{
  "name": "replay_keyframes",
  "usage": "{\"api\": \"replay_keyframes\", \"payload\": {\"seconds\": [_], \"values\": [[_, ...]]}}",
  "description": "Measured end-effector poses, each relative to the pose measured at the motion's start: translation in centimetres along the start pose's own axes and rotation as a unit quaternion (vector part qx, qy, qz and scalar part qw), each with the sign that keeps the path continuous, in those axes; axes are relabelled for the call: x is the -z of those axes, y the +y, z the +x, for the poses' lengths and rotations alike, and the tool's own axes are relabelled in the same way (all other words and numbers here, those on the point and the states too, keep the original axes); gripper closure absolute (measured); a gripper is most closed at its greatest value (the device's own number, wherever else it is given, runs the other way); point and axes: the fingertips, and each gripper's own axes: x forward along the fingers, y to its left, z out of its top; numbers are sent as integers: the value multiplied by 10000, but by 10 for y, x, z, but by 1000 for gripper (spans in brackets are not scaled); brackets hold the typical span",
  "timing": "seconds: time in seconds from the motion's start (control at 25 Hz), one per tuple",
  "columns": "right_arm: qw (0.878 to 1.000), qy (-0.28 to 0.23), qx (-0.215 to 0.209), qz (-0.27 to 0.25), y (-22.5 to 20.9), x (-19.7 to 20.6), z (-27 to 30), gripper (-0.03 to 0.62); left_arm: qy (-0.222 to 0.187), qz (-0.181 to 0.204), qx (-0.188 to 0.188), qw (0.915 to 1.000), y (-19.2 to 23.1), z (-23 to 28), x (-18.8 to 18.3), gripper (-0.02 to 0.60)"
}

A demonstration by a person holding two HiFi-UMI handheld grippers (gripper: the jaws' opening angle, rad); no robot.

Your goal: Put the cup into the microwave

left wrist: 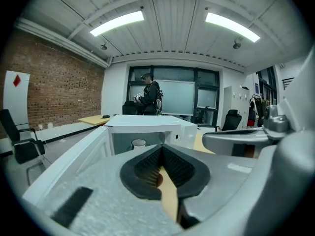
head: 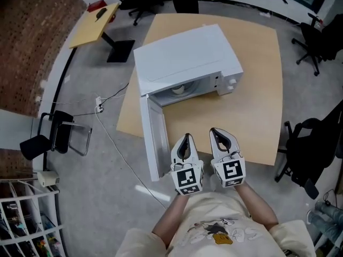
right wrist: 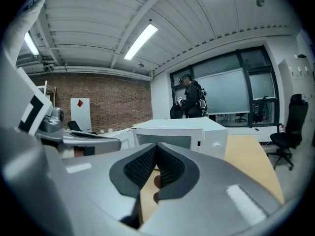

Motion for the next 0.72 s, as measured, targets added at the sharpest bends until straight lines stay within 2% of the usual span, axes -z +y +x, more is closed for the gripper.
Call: {"api": "replay_keyframes", "payload": {"seconds": [0.28, 0.72], "values": [[9998, -107, -83, -134, 12, -15, -12, 588, -16, 244, 251, 9994, -12, -26, -4, 578], [9998, -93, -107, -114, 23, -7, -22, 588, 33, 200, 337, 9992, -16, -37, 2, 578]]}}
